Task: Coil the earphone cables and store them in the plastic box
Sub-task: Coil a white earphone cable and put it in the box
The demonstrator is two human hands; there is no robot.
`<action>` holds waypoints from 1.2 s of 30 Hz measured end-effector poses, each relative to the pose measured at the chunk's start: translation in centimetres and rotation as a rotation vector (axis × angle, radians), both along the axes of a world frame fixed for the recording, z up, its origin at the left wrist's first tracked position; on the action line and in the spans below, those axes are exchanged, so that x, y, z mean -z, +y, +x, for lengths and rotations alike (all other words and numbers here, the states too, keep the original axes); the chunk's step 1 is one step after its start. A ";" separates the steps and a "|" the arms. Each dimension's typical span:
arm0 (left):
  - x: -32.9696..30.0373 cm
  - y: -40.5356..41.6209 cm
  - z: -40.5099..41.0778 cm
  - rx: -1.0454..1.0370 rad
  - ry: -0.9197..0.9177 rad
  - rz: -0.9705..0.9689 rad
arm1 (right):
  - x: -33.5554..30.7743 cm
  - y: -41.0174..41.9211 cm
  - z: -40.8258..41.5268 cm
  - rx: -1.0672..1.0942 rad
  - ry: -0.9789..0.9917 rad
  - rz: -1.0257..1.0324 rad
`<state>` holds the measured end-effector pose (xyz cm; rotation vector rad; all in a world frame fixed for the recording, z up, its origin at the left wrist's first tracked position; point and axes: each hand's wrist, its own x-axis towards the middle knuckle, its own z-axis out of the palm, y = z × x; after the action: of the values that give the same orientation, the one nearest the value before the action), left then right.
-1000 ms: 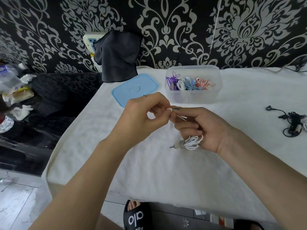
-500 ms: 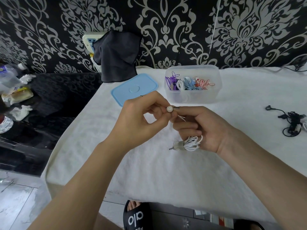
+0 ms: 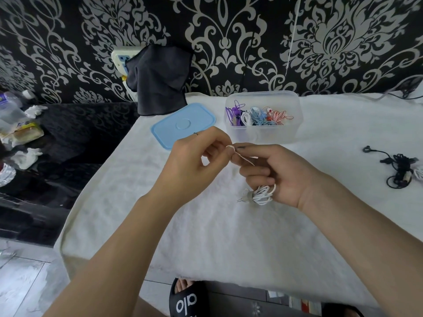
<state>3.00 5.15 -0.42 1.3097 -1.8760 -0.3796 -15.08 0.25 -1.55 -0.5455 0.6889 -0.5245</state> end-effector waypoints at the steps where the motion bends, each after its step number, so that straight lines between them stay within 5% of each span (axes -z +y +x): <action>1: 0.1 -0.2 0.0 0.001 -0.005 0.010 | 0.0 -0.1 0.0 0.020 0.033 -0.022; 8: 0.9 -2.6 -1.4 -0.154 0.189 0.312 | 0.0 -1.4 0.2 0.232 0.132 -0.148; 16: -0.8 -6.9 -3.9 -0.255 0.539 0.418 | -3.4 -6.2 -0.5 0.428 0.288 -0.367; 27: -0.4 -9.4 -4.7 -0.295 0.390 0.421 | -6.0 -14.6 2.9 0.557 0.760 -0.447; 36: 1.3 -10.3 -4.6 -0.303 0.006 0.295 | -3.9 -14.8 1.2 0.070 1.290 -0.849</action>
<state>-1.58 -5.11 -1.69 1.7592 -1.6243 -0.5118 -13.87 -14.60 2.31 -1.7236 1.7205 -0.4759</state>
